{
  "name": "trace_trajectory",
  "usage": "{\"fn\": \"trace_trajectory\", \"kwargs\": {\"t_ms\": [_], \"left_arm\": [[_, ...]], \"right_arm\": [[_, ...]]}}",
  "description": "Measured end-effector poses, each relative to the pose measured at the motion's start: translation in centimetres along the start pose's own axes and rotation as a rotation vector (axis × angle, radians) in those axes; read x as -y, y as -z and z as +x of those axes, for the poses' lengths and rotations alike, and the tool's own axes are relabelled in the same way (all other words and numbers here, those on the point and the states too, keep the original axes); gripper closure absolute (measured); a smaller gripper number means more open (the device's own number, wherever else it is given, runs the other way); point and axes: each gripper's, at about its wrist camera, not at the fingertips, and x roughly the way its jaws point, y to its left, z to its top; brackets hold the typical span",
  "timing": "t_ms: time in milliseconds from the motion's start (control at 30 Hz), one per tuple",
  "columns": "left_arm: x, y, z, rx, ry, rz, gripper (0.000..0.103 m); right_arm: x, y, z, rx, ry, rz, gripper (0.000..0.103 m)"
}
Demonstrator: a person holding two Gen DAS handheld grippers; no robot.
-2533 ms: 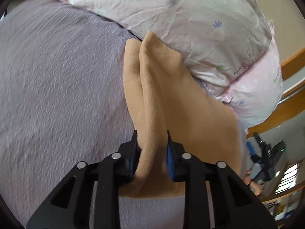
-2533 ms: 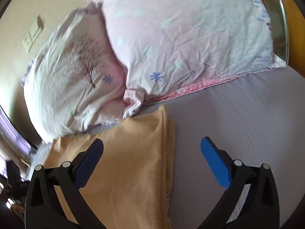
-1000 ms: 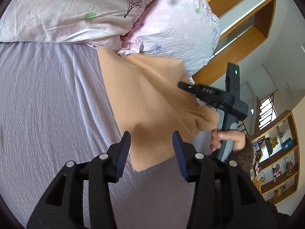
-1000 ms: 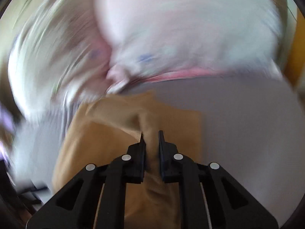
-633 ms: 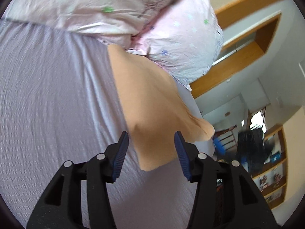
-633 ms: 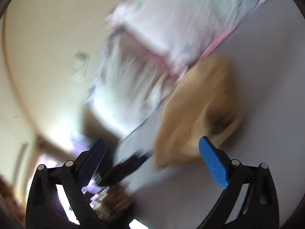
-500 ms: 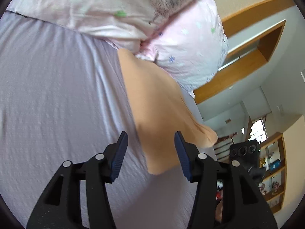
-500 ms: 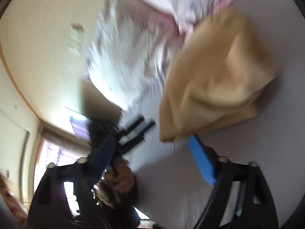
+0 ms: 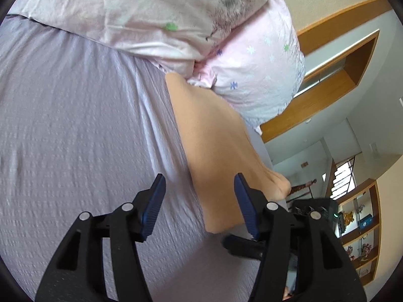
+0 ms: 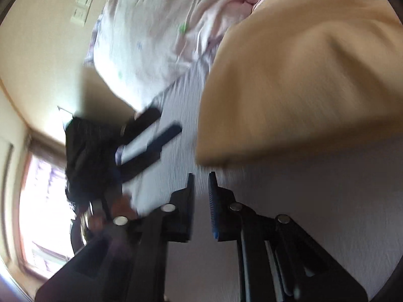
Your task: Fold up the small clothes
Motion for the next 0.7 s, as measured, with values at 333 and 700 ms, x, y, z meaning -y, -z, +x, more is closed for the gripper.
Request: {"fn": "trace_trajectory", "kwargs": {"t_ms": [333, 700], "left_arm": [[3.0, -1.7, 5.1, -0.131, -0.175, 0.075, 0.037], [3.7, -3.8, 8.8, -0.137, -0.253, 0.119, 0.031]], "right_arm": [[9.1, -7.9, -10.6, 0.262, 0.170, 0.248, 0.006], [11.8, -11.1, -4.1, 0.074, 0.015, 0.195, 0.057]]}}
